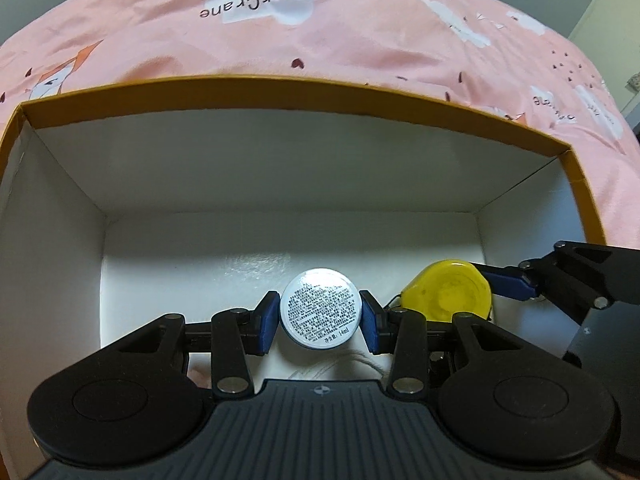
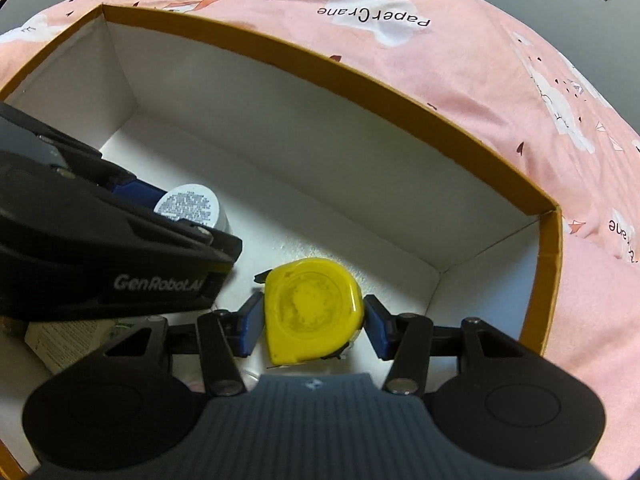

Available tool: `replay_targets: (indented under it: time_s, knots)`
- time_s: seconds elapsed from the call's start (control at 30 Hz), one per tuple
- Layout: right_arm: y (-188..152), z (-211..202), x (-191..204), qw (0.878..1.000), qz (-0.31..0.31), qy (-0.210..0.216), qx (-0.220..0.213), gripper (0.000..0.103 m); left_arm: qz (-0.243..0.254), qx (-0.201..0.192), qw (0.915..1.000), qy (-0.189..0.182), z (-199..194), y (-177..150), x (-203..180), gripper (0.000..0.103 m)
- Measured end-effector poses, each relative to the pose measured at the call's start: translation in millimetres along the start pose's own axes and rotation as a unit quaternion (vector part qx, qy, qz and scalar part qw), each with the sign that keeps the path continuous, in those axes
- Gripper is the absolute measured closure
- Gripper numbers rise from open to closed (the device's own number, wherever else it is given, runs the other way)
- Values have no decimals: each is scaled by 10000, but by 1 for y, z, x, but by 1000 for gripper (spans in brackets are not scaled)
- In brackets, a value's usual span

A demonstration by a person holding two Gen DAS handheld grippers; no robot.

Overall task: Organize rigid objects
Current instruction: 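Lift the white jar and yellow case and carry them into the box, then open the right tool to drop the yellow case while the left tool lowers the white jar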

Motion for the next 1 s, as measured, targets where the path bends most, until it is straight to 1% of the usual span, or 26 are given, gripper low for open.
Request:
replay_targets:
  time_s: [0.07, 0.1, 0.2, 0.27, 0.37, 0.43, 0.47, 0.5, 0.53, 0.6, 0.77, 0.87, 0.93, 1.0]
  knots:
    - [-1, -1, 3, 10000, -91, -4, -15, 51, -40, 50, 10000, 18, 0, -1, 2, 56]
    - [-1, -2, 4, 9999, -122, 15, -40, 49, -59, 73, 10000, 34, 0, -2, 3, 56]
    - [-1, -7, 5, 9997, -151, -21, -178, 38, -142, 138, 9998, 70, 2, -4, 5, 56]
    - [0, -9, 5, 9996, -153, -34, -222, 37, -210, 134, 9997, 62, 1, -4, 7, 56]
    - [-8, -16, 5, 9997, -152, -42, -208, 36, -276, 148, 9995, 96, 3, -4, 9, 56]
    - [-11, -19, 6, 9996, -164, -59, -229, 36, -311, 134, 9994, 96, 1, -5, 10, 49]
    - [-12, -20, 6, 9996, -162, -58, -235, 36, -320, 113, 9994, 84, 1, -5, 11, 48]
    - [-11, -20, 7, 9996, -164, -52, -243, 36, -320, 93, 9994, 71, 0, -5, 10, 44]
    - [-11, -21, 7, 9995, -163, -52, -247, 36, -317, 67, 9994, 76, -1, -4, 10, 37]
    - [-10, -22, 8, 9995, -164, -49, -257, 36, -285, -2, 9996, 81, -3, -3, 9, 30]
    - [-10, -24, 7, 9994, -173, -82, -285, 34, -310, -170, 9993, 73, -10, -2, 9, 30]
    - [-8, -28, 9, 9990, -258, -160, -318, 34, -349, -274, 9990, -61, -19, -3, 5, 29]
    - [-9, -30, 11, 9984, -329, -227, -390, 31, -330, -383, 9986, -173, -26, -4, 0, 27]
    - [-10, -34, 13, 9980, -354, -259, -449, 30, -241, -513, 9982, -199, -35, -4, -6, 27]
Point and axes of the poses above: each gripper's, at about its wrist camera, not at the fingertips, and z roughly the way its jaws point, x to its left, y to its top, the point moved 6 cm from there along z, roughly the way its jaws point, and after that the axes turned 14 degrees about -y, right-handed, at the moved point
